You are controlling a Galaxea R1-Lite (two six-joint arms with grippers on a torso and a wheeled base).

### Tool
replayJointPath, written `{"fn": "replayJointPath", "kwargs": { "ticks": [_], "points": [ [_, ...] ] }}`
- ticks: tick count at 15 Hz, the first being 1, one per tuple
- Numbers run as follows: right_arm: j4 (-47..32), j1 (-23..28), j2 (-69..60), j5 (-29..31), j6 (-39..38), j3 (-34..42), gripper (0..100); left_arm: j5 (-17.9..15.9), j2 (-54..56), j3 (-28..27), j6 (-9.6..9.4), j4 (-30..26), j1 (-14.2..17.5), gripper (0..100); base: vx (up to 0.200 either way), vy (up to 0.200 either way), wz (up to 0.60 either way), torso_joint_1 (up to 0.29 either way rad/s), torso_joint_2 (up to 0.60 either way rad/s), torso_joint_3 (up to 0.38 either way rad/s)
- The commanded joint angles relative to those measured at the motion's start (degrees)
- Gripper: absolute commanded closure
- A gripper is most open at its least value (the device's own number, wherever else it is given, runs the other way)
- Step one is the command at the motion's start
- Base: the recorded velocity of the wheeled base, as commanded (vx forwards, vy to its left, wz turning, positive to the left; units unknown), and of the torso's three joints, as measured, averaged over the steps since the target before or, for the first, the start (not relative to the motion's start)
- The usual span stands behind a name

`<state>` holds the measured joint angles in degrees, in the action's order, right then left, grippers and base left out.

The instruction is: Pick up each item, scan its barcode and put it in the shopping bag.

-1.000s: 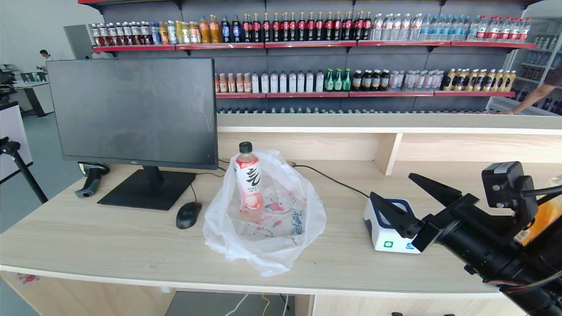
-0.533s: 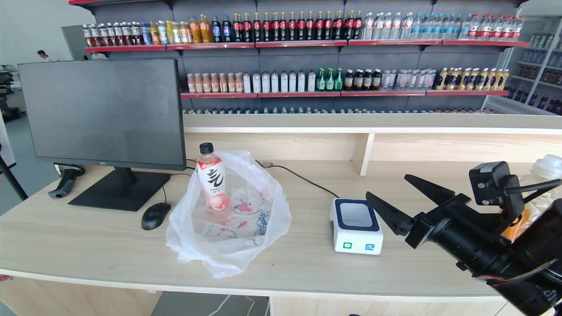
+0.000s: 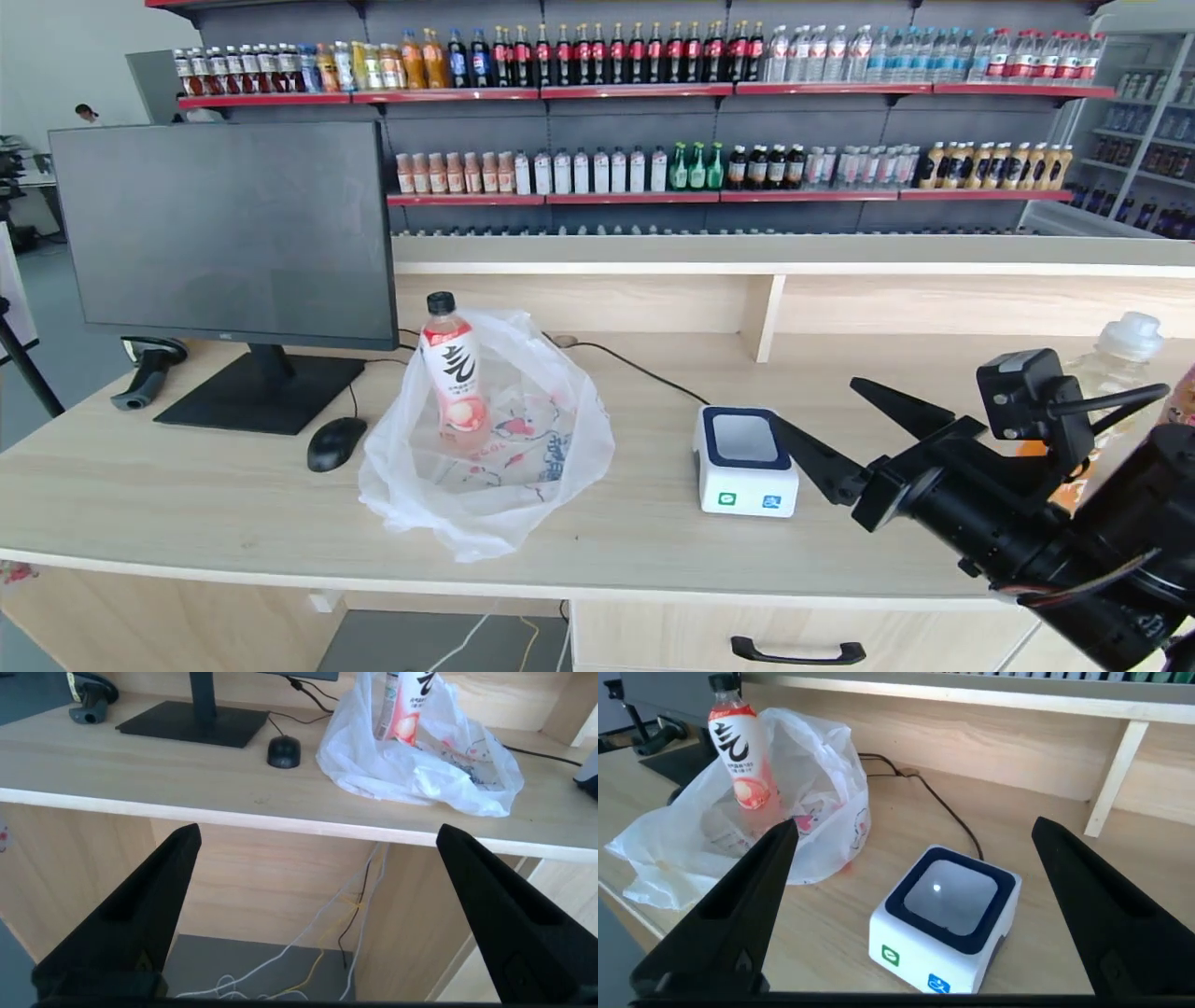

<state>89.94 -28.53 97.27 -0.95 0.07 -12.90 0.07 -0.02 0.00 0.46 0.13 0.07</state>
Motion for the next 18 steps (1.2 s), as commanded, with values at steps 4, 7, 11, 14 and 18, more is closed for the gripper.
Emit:
{"fn": "replayJointPath", "kwargs": {
  "ticks": [4,7,11,14,18],
  "points": [
    [0.06,1.02,0.29,-0.02,0.01,-0.29,0,0.01,0.02,0.00,-0.02,0.04,0.01,0,0.000,0.000,0.00,0.000,0.00,0.000],
    [0.06,2.25,-0.06,-0.02,-0.69,-0.02,0,0.01,0.02,0.00,-0.20,-0.05,-0.07,0,0.000,0.000,0.00,0.000,0.00,0.000],
    [0.06,2.25,0.29,-0.02,-0.69,-0.46,0,0.01,0.02,0.00,-0.20,-0.13,0.01,0,0.000,0.000,-0.45,0.007,0.00,0.003],
    [0.06,2.16,0.82,-0.10,-0.95,-3.27,0,0.01,0.02,0.00,-0.11,-0.13,0.01,0,0.000,-0.067,0.00,0.004,0.00,0.001],
    [0.06,1.98,0.82,-0.02,-1.13,-0.99,0,0.01,-0.06,0.00,-0.02,-0.13,0.01,0,0.000,-0.200,0.00,-0.032,0.06,0.033]
  ]
}}
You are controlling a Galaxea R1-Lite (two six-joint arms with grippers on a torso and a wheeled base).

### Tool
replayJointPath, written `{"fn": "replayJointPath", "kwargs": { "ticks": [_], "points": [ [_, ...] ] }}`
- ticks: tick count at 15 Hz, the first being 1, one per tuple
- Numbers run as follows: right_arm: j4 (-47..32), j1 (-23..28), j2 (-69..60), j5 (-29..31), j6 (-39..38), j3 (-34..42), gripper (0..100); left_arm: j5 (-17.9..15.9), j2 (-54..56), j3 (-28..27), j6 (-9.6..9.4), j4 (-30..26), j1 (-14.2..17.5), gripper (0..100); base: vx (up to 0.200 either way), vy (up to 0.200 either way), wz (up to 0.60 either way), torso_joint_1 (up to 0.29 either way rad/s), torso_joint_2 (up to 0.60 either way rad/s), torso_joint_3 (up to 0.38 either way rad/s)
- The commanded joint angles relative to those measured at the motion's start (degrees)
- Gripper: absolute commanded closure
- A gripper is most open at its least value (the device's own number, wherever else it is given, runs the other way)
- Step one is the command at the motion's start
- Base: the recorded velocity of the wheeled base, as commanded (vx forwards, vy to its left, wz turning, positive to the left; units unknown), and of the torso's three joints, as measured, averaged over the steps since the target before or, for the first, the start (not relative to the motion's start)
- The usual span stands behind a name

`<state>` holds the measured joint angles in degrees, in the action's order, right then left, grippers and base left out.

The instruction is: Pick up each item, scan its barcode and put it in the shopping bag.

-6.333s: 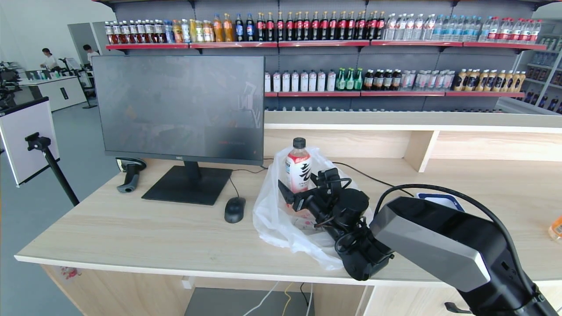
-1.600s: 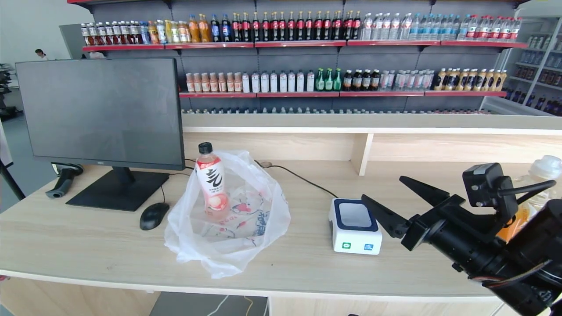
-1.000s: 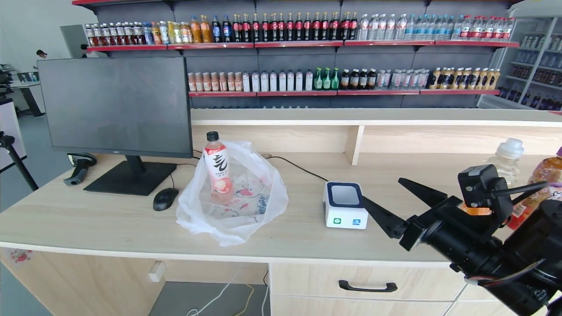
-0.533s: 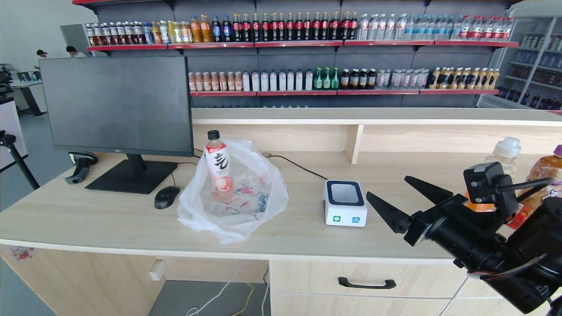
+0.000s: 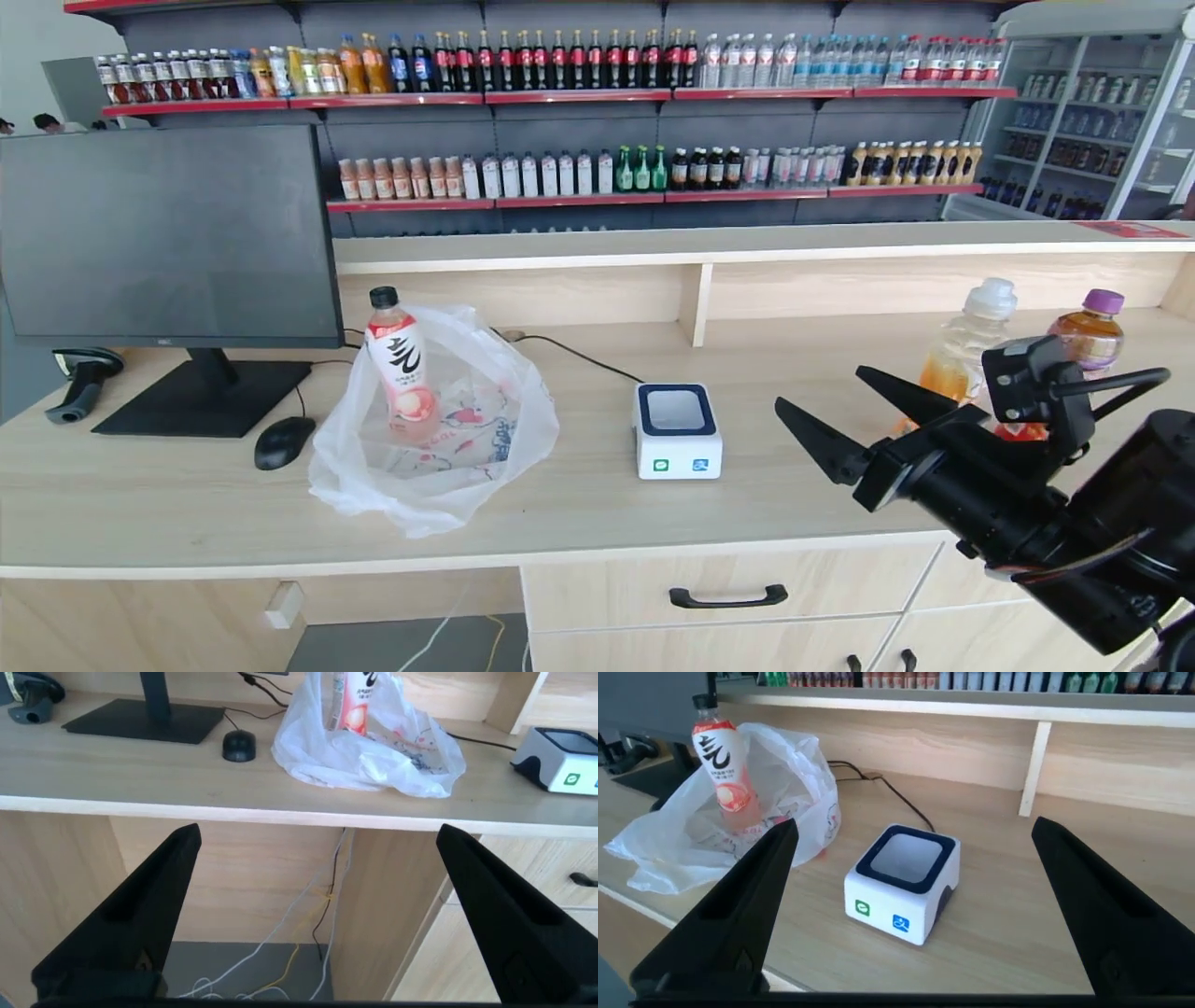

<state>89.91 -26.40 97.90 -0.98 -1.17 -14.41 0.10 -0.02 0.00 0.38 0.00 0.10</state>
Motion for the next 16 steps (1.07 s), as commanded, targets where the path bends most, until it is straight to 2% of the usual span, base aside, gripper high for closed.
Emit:
{"fn": "replayJointPath", "kwargs": {
  "ticks": [1,8,16],
  "points": [
    [0.09,-0.23,0.36,0.01,0.12,0.26,0,-0.01,-0.06,0.00,-0.03,0.00,-0.01,0,0.000,-0.200,0.00,-0.007,0.01,0.012],
    [0.09,1.53,0.71,0.01,0.29,-0.71,0,-0.01,0.02,0.00,-0.03,0.00,-0.01,0,0.000,-0.200,0.00,0.003,0.00,0.003],
    [0.09,1.53,1.06,0.10,1.43,3.42,0,-0.01,0.02,0.00,-0.11,0.00,-0.01,0,0.000,-0.200,0.00,0.001,0.00,0.004]
  ]
}}
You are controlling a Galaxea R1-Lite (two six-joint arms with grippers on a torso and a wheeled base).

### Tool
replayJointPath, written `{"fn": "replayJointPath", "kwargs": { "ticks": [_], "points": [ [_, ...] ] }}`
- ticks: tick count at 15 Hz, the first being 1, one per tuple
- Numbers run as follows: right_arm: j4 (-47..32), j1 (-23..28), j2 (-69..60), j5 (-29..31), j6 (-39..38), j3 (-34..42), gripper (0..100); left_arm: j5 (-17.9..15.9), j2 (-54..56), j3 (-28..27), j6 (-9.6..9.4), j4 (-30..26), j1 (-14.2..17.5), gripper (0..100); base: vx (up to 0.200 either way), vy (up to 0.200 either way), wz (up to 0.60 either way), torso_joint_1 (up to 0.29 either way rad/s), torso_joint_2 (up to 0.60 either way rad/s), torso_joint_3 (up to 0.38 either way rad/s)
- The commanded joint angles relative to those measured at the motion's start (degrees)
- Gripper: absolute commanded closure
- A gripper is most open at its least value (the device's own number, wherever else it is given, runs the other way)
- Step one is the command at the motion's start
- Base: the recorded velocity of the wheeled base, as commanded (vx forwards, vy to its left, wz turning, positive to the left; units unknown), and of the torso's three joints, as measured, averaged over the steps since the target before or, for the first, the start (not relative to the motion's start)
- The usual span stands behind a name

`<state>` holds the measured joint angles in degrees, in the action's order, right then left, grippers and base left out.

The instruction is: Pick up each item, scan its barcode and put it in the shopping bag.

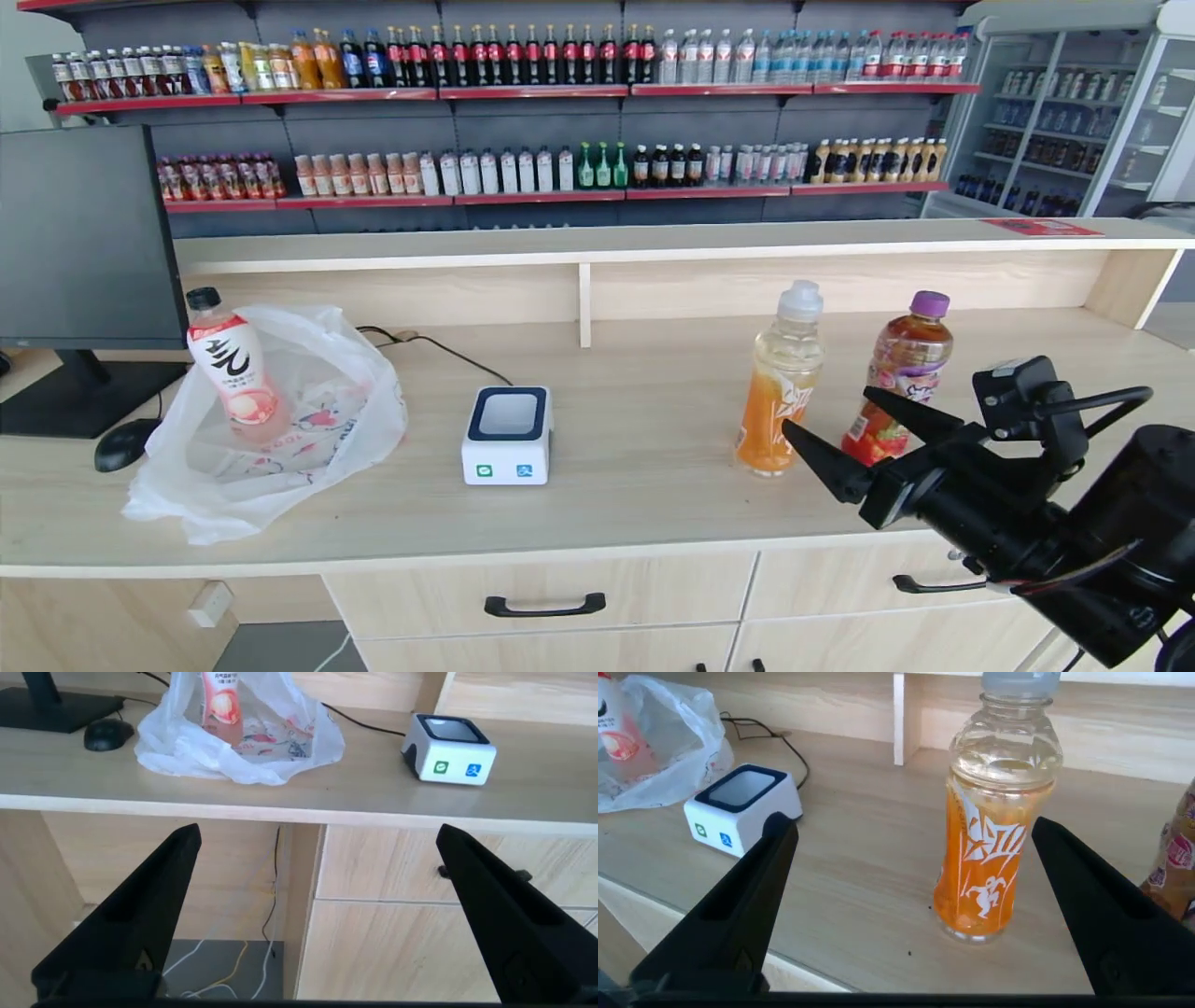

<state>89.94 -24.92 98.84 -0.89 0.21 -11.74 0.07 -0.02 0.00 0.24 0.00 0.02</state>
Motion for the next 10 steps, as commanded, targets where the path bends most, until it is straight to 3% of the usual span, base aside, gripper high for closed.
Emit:
{"fn": "replayJointPath", "kwargs": {
  "ticks": [1,3,10],
  "points": [
    [0.06,-0.04,0.21,0.01,0.06,1.54,0,0.01,0.02,0.00,0.02,0.00,-0.02,0,0.000,0.000,0.00,0.000,0.00,0.000],
    [0.06,-1.10,1.09,0.01,0.23,3.39,0,0.01,-0.06,0.00,0.02,0.00,-0.02,0,0.000,0.000,0.00,0.000,0.00,0.000],
    [0.06,-4.70,8.03,0.19,0.14,-3.29,0,0.01,0.02,0.00,0.02,0.00,-0.02,0,0.000,0.000,0.00,0.000,0.00,0.000]
  ]
}}
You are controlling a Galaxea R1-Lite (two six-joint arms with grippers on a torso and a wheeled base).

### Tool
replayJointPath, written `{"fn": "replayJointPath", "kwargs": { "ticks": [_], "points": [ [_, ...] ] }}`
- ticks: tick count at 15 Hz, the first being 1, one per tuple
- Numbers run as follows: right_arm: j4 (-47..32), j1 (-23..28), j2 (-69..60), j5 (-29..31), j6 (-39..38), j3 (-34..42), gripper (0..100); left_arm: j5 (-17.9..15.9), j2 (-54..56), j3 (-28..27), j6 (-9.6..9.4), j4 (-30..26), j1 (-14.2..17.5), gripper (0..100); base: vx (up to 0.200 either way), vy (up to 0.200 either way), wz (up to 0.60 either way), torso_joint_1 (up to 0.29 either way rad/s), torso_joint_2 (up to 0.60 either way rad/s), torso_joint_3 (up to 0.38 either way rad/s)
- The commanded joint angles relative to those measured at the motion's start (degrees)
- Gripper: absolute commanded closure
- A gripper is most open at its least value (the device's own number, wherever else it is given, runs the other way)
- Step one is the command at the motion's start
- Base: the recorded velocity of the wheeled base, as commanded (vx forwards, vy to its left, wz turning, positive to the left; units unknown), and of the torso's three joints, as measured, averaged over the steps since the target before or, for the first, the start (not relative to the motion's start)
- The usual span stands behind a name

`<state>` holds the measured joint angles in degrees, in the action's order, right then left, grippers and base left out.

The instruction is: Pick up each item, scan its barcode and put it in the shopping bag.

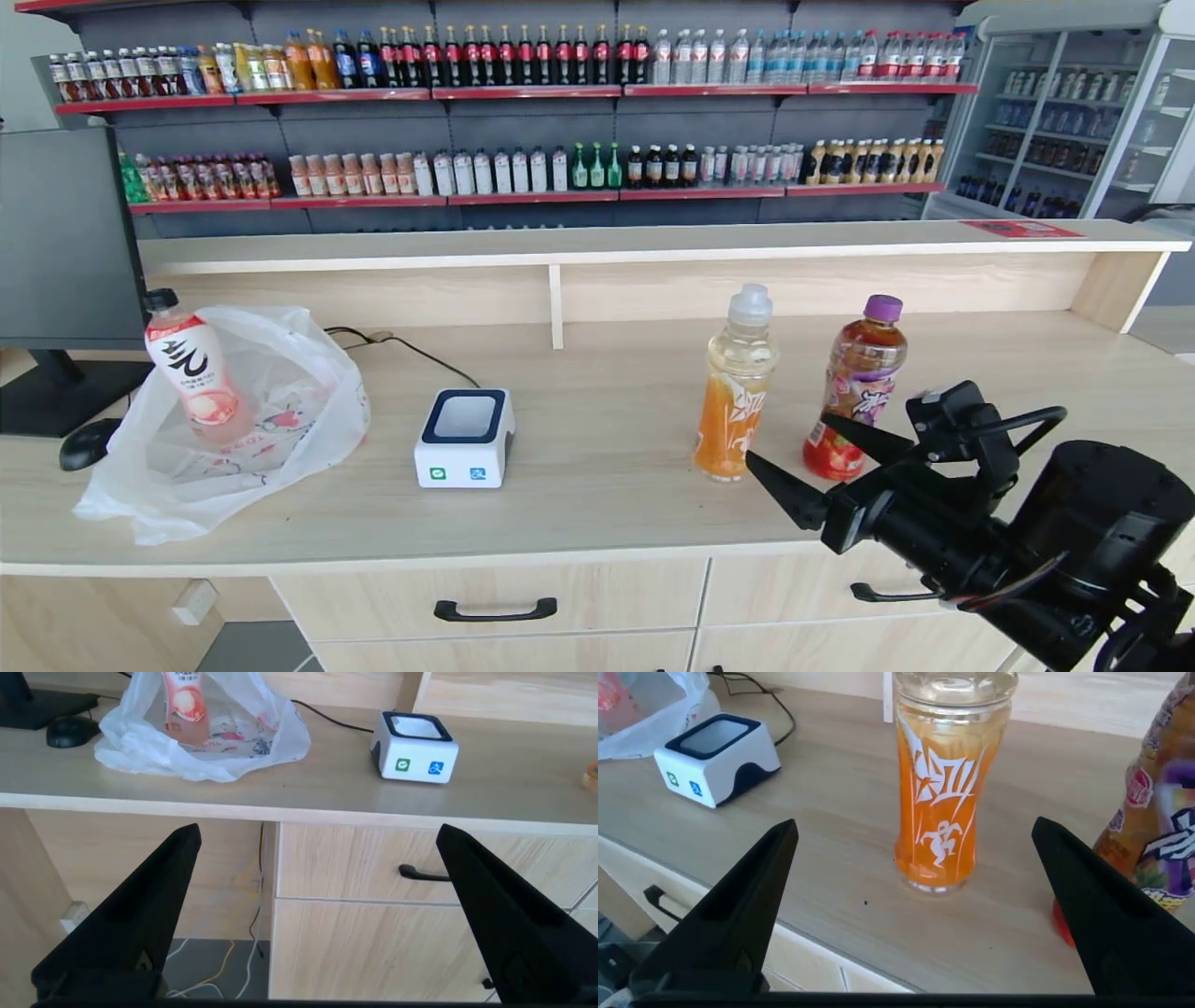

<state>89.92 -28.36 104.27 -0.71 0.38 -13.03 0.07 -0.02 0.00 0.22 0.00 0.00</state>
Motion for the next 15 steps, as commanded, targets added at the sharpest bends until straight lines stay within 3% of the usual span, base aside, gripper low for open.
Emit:
{"fn": "replayJointPath", "kwargs": {
  "ticks": [1,6,11,15],
  "points": [
    [0.08,-1.26,3.31,0.09,-0.03,-3.05,0,0.01,0.02,0.00,0.04,0.00,0.09,0,0.000,0.000,0.00,0.000,0.00,0.000],
    [0.08,-4.25,7.79,8.09,-1.43,-8.41,0,0.01,0.02,0.00,0.04,0.00,0.00,0,0.000,0.000,0.00,0.000,0.00,0.000],
    [0.08,-3.55,10.87,15.30,-1.61,-12.63,0,0.01,0.02,0.00,0.04,0.00,0.00,0,0.000,0.000,0.00,0.000,0.00,0.000],
    [0.08,-4.25,12.72,17.05,-1.87,-14.13,0,-0.07,0.02,0.00,-0.40,0.00,0.00,0,0.000,0.000,0.00,0.000,0.00,0.000]
  ]
}}
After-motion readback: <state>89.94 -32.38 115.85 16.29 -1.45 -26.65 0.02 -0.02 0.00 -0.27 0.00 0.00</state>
